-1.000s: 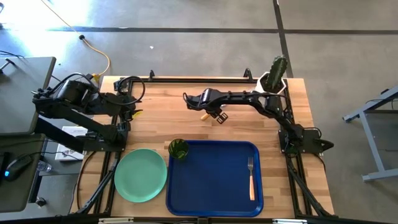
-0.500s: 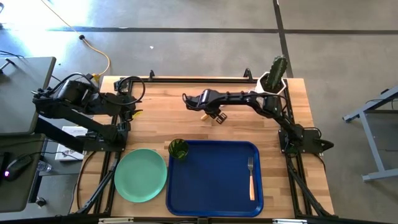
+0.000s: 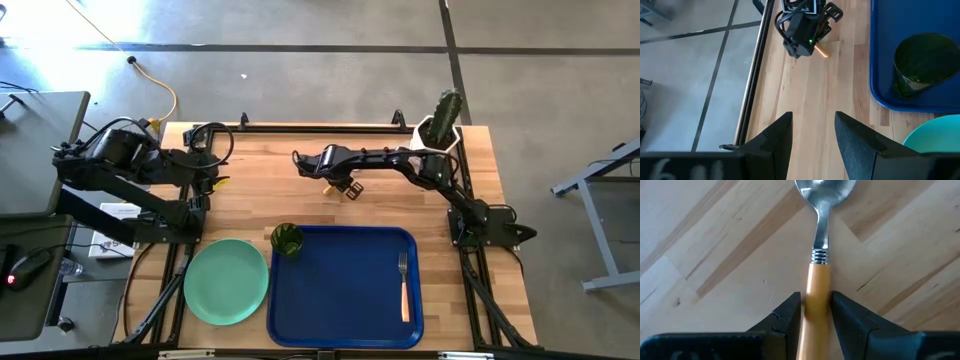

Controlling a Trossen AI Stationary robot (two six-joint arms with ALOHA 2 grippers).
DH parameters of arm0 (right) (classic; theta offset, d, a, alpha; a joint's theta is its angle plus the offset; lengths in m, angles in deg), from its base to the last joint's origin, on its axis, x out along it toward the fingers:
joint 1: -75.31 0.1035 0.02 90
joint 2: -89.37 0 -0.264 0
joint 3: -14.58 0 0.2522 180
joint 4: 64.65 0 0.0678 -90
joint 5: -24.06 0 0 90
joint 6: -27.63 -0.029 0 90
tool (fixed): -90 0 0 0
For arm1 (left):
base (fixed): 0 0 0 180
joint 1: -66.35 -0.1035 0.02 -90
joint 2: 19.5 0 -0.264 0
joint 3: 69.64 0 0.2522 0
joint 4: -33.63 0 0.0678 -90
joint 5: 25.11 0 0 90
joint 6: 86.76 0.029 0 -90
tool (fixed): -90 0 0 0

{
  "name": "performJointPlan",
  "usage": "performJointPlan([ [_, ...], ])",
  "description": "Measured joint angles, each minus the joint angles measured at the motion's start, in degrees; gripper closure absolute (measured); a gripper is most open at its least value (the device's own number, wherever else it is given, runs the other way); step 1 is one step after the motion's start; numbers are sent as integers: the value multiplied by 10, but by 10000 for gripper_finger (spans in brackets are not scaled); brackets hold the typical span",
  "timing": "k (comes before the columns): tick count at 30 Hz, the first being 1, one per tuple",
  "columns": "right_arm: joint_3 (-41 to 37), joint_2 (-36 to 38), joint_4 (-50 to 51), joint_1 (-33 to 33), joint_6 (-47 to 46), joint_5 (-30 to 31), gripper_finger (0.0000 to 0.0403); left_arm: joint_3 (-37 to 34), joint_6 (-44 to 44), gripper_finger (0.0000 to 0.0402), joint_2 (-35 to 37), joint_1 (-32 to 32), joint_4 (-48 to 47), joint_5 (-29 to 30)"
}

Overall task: Pick and place plate/cup/fork/spoon on tray
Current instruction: Put the yellow spoon on the blue tray to the left of the orange fork

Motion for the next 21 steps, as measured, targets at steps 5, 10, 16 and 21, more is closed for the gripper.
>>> performJointPlan([
  [5, 0, -1, 1, -1, 40, -10, 302, 0, 0, 267, 0, 0, 0, 0],
  [10, 0, -1, 5, 0, 68, -15, 334, 0, 0, 267, 0, 0, 0, 0],
  [16, 0, -2, 7, 1, 93, -18, 375, 0, 0, 267, 0, 0, 0, 0],
  [21, 0, -1, 7, 0, 121, -24, 369, 0, 0, 267, 0, 0, 0, 0],
])
